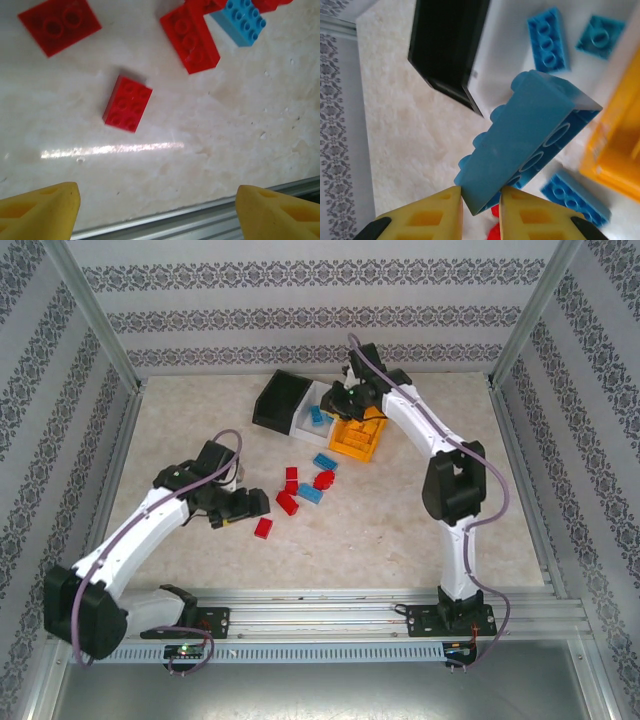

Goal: Sort the legos into containers by color

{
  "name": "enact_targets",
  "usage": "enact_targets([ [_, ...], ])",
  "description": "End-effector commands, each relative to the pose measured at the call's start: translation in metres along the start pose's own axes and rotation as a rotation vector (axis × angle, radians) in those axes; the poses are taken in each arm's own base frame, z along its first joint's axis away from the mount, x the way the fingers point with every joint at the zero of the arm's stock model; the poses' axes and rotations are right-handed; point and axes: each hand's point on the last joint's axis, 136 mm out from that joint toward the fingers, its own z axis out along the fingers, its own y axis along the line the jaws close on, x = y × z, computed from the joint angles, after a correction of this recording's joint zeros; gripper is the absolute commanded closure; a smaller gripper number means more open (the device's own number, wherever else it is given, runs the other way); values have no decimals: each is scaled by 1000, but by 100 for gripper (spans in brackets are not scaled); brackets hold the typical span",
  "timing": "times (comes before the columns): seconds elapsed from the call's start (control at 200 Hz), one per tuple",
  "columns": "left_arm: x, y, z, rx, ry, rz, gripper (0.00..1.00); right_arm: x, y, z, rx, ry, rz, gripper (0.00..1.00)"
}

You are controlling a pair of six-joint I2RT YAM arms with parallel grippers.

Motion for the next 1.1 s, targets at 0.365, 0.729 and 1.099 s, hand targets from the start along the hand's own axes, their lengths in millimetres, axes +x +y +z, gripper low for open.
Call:
enact_targets([
  [0.365, 35, 32, 6, -93, 77, -9, 18, -60, 13, 3, -92, -55, 46, 46],
  [0.729, 22, 24, 39, -94, 107, 47, 22, 41, -11, -46, -28, 32, 5, 44],
  [1.099, 6, 18, 96, -224, 197, 197, 28, 175, -75, -82, 52, 123, 43, 44],
])
